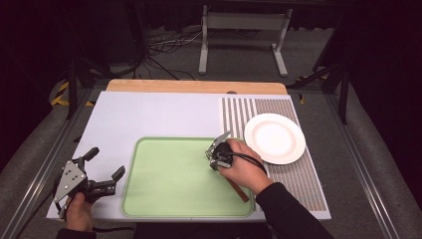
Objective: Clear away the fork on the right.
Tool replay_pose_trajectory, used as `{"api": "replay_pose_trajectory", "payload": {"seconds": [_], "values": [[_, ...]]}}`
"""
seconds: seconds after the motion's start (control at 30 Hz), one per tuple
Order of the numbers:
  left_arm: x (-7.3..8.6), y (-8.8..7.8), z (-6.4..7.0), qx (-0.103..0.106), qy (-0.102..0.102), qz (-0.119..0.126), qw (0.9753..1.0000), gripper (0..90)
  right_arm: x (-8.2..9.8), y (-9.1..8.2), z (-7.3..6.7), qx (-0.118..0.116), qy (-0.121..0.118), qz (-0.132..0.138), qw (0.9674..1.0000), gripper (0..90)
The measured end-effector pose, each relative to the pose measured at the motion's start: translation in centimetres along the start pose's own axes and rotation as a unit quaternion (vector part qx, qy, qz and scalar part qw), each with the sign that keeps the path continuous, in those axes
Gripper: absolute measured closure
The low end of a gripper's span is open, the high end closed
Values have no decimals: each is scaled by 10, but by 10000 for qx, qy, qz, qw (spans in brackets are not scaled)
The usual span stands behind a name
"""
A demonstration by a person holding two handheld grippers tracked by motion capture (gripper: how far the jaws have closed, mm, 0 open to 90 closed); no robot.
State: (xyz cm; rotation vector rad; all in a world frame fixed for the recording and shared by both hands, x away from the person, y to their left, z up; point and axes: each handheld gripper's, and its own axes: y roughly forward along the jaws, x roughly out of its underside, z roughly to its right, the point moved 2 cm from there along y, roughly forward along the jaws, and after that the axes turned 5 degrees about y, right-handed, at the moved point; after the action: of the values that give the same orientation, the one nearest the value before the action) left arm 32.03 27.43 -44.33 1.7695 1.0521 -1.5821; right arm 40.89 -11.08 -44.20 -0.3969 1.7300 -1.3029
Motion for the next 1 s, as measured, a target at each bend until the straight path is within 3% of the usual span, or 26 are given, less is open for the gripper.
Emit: {"api": "replay_pose_trajectory", "payload": {"seconds": [0.6, 1.0], "values": [[0, 0, 0, -5, 4, 4, 10000, 0, 1, 5, 3, 109, -17, -69, 9999, 900], [0, 0, 0, -9, -2, -5, 10000, 0, 4, 2, 16, 261, 117, -29, 9996, 900]]}}
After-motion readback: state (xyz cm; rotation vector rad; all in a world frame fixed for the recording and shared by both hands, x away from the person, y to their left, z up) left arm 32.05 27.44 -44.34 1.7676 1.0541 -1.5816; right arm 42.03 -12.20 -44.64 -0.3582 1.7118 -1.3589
